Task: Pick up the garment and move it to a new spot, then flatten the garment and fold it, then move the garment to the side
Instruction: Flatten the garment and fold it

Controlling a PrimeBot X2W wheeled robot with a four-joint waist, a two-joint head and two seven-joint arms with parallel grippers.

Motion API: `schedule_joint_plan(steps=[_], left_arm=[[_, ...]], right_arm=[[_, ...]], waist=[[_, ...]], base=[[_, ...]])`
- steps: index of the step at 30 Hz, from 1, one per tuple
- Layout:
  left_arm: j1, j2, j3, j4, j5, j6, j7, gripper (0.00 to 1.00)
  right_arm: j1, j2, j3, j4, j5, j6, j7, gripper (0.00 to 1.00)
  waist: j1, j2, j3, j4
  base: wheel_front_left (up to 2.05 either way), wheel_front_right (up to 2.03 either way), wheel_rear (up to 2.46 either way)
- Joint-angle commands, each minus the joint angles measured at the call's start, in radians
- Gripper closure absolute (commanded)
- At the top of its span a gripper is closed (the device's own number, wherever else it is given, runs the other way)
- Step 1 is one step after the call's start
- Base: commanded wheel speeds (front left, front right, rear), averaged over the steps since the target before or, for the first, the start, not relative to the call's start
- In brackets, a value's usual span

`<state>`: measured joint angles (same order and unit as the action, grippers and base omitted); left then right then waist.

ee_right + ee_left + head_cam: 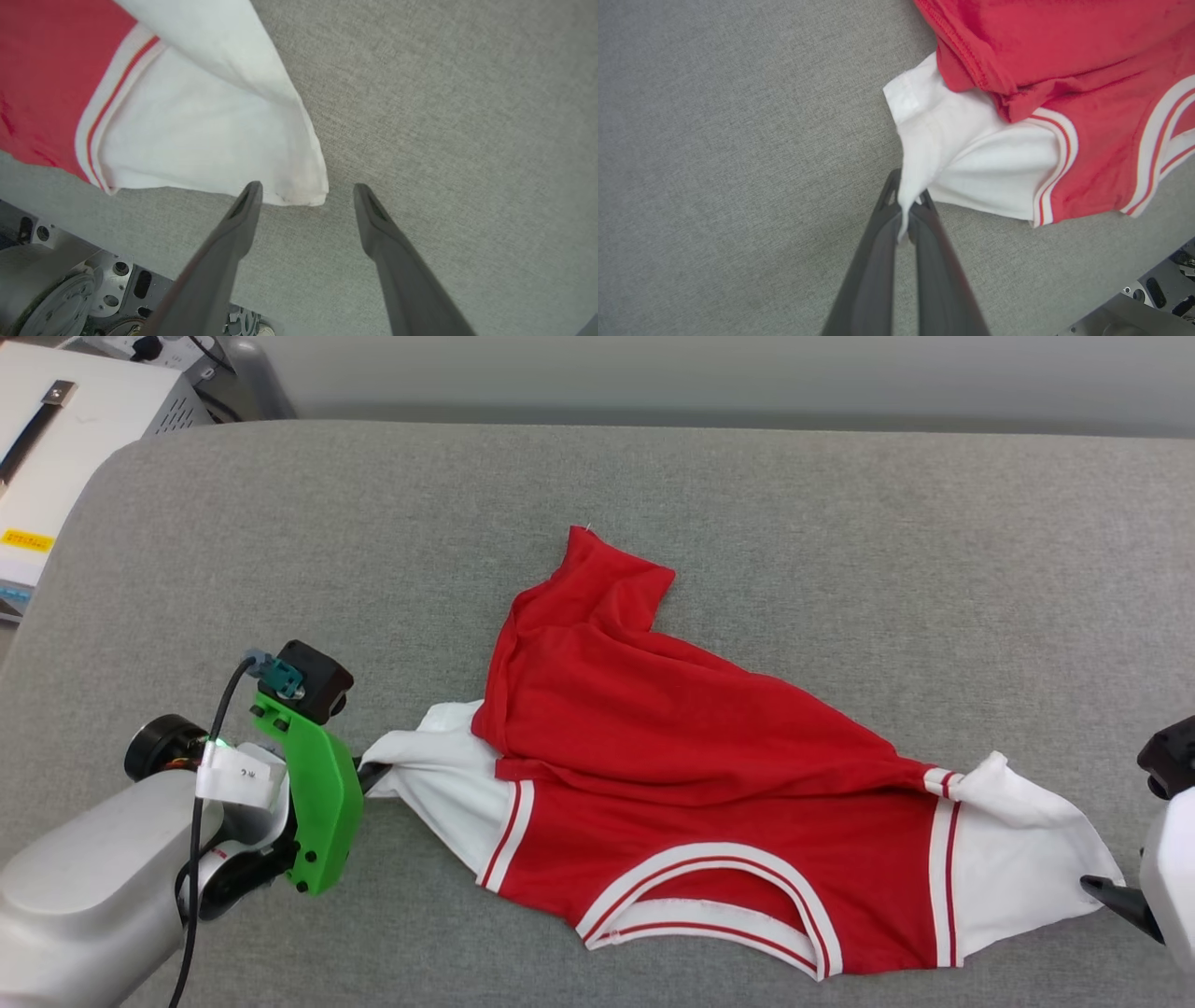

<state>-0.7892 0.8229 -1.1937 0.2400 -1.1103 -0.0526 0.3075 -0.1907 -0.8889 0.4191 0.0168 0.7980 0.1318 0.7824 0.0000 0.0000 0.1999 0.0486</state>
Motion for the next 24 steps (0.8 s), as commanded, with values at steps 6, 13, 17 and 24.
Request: schedule_joint_plan(steps=[6, 13, 17, 24], left_arm=[[-0.017, -0.008, 0.005, -0.001, 0.010, 0.006, -0.015, 1.00], [0.007, -0.013, 0.006, 0.012, 0.000, 0.005, -0.043, 1.00], [0.037, -0.005, 0.013, 0.009, -0.018, 0.007, -0.071, 1.00], [0.070, 0.040, 0.042, -0.070, -0.040, 0.021, -0.129, 1.00]], right_arm=[[-0.062, 0.043, 0.103, 0.137, -0.035, -0.001, -0.056, 0.00], [-0.061, 0.075, 0.263, 0.219, 0.010, -0.001, -0.114, 0.50], [-0.098, 0.068, 0.288, 0.224, 0.034, -0.001, -0.196, 1.00], [-0.114, 0.030, 0.248, 0.155, 0.128, -0.001, -0.314, 1.00]], waist=[[0.0000, 0.0000, 0.041, 0.020], [0.0000, 0.0000, 0.046, 0.020], [0.0000, 0.0000, 0.028, 0.008], [0.0000, 0.0000, -0.041, -0.001]], base=[[0.00, 0.00, 0.00], [0.00, 0.00, 0.00], [0.00, 0.00, 0.00], [0.00, 0.00, 0.00]])
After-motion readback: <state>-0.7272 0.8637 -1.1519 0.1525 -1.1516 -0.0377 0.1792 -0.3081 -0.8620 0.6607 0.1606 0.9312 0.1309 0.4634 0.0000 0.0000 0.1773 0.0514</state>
